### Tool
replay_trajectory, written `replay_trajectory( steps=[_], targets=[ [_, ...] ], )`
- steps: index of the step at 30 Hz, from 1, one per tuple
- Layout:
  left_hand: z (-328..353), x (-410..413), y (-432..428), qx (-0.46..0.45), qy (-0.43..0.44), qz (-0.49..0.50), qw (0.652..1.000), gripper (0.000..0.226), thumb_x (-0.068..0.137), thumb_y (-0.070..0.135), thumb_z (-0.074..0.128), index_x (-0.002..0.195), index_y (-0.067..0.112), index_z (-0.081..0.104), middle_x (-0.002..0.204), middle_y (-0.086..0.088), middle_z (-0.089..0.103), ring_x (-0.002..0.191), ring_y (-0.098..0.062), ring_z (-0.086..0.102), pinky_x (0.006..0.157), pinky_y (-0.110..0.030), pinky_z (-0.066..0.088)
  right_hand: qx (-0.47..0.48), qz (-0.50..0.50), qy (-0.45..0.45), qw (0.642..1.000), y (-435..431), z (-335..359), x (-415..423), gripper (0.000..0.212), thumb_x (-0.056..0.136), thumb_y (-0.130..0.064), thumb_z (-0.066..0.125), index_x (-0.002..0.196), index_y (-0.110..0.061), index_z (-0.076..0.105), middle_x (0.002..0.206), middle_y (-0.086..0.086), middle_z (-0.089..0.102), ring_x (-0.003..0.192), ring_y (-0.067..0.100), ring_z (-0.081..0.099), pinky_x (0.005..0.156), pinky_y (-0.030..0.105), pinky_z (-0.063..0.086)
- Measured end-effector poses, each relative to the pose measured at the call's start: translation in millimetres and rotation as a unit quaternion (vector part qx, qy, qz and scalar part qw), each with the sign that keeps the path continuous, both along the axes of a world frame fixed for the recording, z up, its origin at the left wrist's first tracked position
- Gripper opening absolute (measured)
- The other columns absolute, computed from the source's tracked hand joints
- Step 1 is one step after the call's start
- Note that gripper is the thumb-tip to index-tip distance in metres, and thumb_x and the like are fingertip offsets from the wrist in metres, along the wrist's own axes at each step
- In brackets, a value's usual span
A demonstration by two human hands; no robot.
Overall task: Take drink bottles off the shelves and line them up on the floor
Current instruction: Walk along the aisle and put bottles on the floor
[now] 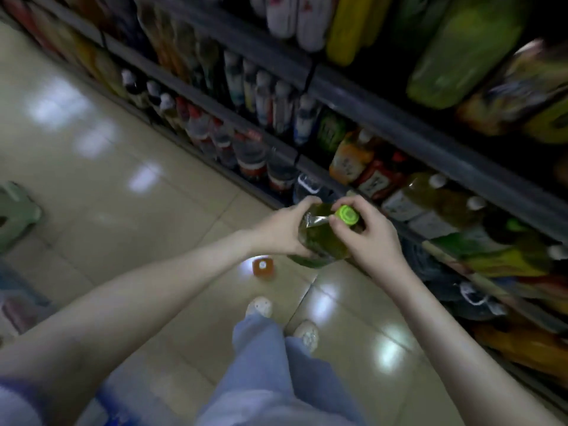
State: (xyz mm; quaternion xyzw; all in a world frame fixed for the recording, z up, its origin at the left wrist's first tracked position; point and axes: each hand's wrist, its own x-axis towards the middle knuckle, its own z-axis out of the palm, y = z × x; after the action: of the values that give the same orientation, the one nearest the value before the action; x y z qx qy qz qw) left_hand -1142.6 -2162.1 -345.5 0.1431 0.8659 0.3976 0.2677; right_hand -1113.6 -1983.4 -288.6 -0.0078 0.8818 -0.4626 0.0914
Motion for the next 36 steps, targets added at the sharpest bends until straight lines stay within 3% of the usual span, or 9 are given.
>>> replay_trajectory(
  steps=[3,7,10,14,17,19,27,32,36],
  targets=[
    [47,-14,14,-0.005,0.049,0.019,0.999,0.098,0.057,0.039,0.088,0.134,0.033,0.028,0.111,0.005,0.063,0.097,-0.016,0.062,0.079,-0.027,0.05,-0.013,-0.016,0.043,0.999,10,43,-14,0.022,0.084,-0.031,0.068,0.102,-0.03,0.057,0.103,-0.011,0.062,0.096,0.009,0.057,0.081,0.03,0.047],
    [100,-40,22,0.017,0.112,0.029,0.993,0.095,0.062,0.037,0.086,0.135,0.032,0.026,0.111,0.005,0.063,0.096,-0.015,0.063,0.081,-0.034,0.053,0.027,-0.003,0.067,0.997,26,83,-36,0.049,0.077,-0.034,0.076,0.119,-0.031,0.051,0.112,-0.009,0.054,0.101,0.007,0.052,0.071,0.013,0.039],
    [130,-64,21,0.066,0.139,0.049,0.987,0.091,0.063,0.036,0.087,0.132,0.034,0.027,0.11,0.008,0.062,0.095,-0.011,0.063,0.083,-0.035,0.054,0.054,0.016,0.081,0.995,32,96,-49,0.084,0.074,-0.032,0.08,0.14,-0.042,0.029,0.118,-0.005,0.037,0.107,0.006,0.042,0.087,0.016,0.038],
    [168,-104,18,0.094,0.205,0.012,0.974,0.094,0.063,0.045,0.086,0.132,0.04,0.023,0.119,0.011,0.057,0.104,-0.01,0.059,0.089,-0.035,0.051,0.038,-0.007,0.176,0.984,27,107,-76,0.097,0.08,-0.019,0.076,0.131,-0.06,0.006,0.136,-0.002,0.033,0.115,-0.004,0.031,0.094,0.013,0.029],
    [187,-138,15,0.106,0.267,-0.014,0.958,0.092,0.063,0.051,0.083,0.133,0.038,0.025,0.124,0.008,0.053,0.11,-0.013,0.057,0.091,-0.036,0.049,0.05,-0.034,0.279,0.958,20,113,-103,0.092,0.08,-0.007,0.075,0.144,-0.038,0.017,0.137,0.008,0.036,0.108,-0.013,0.027,0.086,-0.009,0.021],
    [189,-163,14,0.11,0.294,-0.027,0.949,0.092,0.063,0.053,0.08,0.134,0.037,0.024,0.127,0.003,0.052,0.112,-0.016,0.056,0.093,-0.04,0.049,0.058,-0.051,0.313,0.947,16,111,-123,0.086,0.08,-0.003,0.073,0.147,-0.023,0.022,0.136,0.01,0.037,0.11,-0.014,0.026,0.088,-0.01,0.019],
    [159,-229,33,0.086,0.299,-0.039,0.95,0.097,0.07,0.035,0.083,0.146,0.024,0.023,0.138,-0.011,0.042,0.123,-0.026,0.047,0.098,-0.031,0.042,0.069,-0.144,0.29,0.944,14,80,-182,0.079,0.082,-0.007,0.072,0.146,-0.008,0.026,0.142,0.017,0.039,0.13,0.017,0.036,0.099,-0.003,0.018],
    [150,-248,50,-0.009,0.39,-0.039,0.92,0.1,0.064,0.048,0.082,0.145,0.018,0.033,0.134,-0.013,0.042,0.123,-0.032,0.037,0.099,-0.042,0.038,0.132,-0.188,0.207,0.951,20,68,-196,0.081,0.083,-0.01,0.071,0.147,-0.007,0.022,0.139,0.022,0.041,0.13,0.032,0.042,0.103,0.028,0.033],
    [134,-259,56,-0.07,0.455,-0.026,0.888,0.1,0.055,0.057,0.083,0.133,0.004,0.049,0.118,-0.019,0.054,0.108,-0.039,0.047,0.086,-0.043,0.04,0.183,-0.173,0.142,0.957,25,64,-208,0.074,0.086,-0.017,0.068,0.146,-0.013,0.025,0.132,0.019,0.051,0.12,0.033,0.052,0.095,0.04,0.047]
  ],
)
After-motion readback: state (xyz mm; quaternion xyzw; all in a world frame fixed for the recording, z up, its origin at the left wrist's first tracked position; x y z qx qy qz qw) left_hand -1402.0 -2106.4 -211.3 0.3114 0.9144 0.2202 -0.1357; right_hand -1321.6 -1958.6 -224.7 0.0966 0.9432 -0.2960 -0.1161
